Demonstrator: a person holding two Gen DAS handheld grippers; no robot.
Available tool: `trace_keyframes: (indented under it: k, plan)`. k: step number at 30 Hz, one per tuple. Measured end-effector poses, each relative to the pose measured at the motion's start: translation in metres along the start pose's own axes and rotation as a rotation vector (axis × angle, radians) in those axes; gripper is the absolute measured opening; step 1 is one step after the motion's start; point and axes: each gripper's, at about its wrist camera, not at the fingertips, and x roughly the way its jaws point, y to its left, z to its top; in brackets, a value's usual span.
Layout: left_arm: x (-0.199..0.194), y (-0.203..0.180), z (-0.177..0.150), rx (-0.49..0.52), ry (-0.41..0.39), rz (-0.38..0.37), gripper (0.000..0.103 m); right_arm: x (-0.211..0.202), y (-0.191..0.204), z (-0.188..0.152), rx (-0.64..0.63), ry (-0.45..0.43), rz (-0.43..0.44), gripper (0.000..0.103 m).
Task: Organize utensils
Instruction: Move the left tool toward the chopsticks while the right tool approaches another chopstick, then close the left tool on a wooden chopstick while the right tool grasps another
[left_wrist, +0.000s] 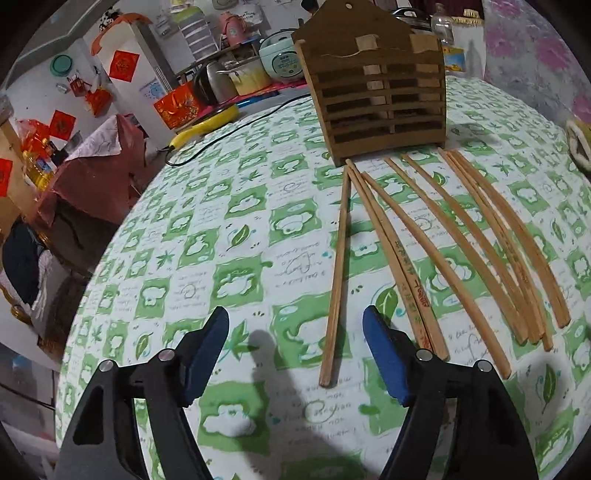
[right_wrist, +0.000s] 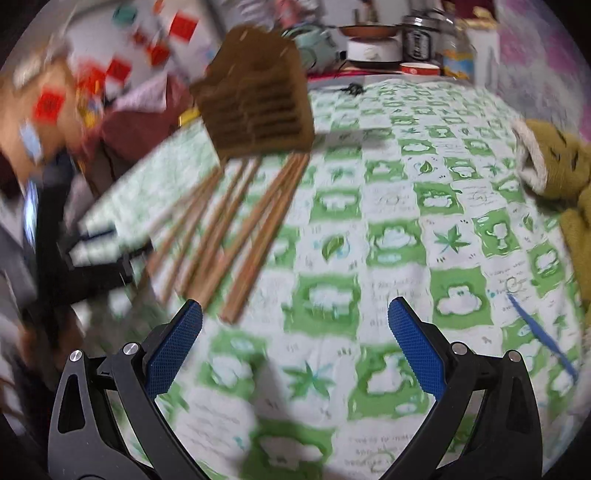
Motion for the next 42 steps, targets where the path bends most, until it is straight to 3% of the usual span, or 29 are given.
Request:
trace_keyframes:
  k: [5, 9, 11, 13, 20, 23, 28, 31, 33, 34, 36, 37, 38, 41, 42]
  plan:
    - [0.006, 0.008, 0.002, -0.038, 0.019, -0.025, 0.084, 0.009, 0.02, -0.009, -0.141, 0.086, -0.072, 0.096]
    - [0.003, 0.003, 0.001, -0.013, 0.012, 0.011, 0.088, 0.017, 0.035, -0.004, -0.211, 0.137, -0.072, 0.082]
    - [0.003, 0.003, 0.001, -0.009, 0.01, 0.02, 0.09, 0.019, 0.033, 0.002, -0.22, 0.132, -0.093, 0.074]
    - [0.003, 0.004, 0.001, -0.012, 0.011, 0.02, 0.091, 0.016, 0.022, 0.004, -0.211, 0.118, -0.141, 0.074]
    - [0.003, 0.005, 0.0, -0.016, 0.014, 0.019, 0.092, -0.003, -0.017, -0.01, -0.139, 0.084, -0.119, 0.074]
    - [0.003, 0.003, 0.001, -0.012, 0.013, 0.028, 0.093, -0.002, -0.013, -0.009, -0.153, 0.066, -0.118, 0.063]
    - [0.003, 0.003, 0.0, -0.01, 0.013, 0.033, 0.094, 0.0, 0.007, -0.01, -0.22, 0.069, -0.1, 0.062]
    - [0.003, 0.003, 0.0, -0.009, 0.013, 0.031, 0.093, 0.006, 0.014, -0.006, -0.228, 0.08, -0.101, 0.049]
    - [-0.001, 0.001, -0.002, 0.001, 0.005, 0.013, 0.088, 0.011, 0.011, 0.0, -0.201, 0.089, -0.085, 0.04]
    - [-0.003, -0.001, -0.005, 0.014, 0.0, -0.003, 0.08, 0.014, 0.008, 0.003, -0.181, 0.091, -0.067, 0.038]
    - [-0.01, -0.004, -0.011, 0.039, -0.012, -0.049, 0.066, 0.016, 0.006, 0.005, -0.16, 0.09, -0.034, 0.017]
    - [-0.011, -0.004, -0.013, 0.044, -0.012, -0.077, 0.052, 0.016, 0.006, 0.005, -0.159, 0.087, -0.028, 0.011]
    - [-0.012, -0.004, -0.014, 0.047, -0.011, -0.122, 0.039, 0.016, 0.008, 0.004, -0.162, 0.085, -0.016, 0.009]
    - [-0.011, -0.003, -0.013, 0.047, -0.005, -0.228, 0.013, 0.014, 0.008, 0.002, -0.161, 0.074, -0.014, 0.009]
    - [-0.01, -0.003, -0.013, 0.045, -0.003, -0.252, 0.01, 0.013, 0.006, 0.003, -0.154, 0.069, -0.011, 0.009]
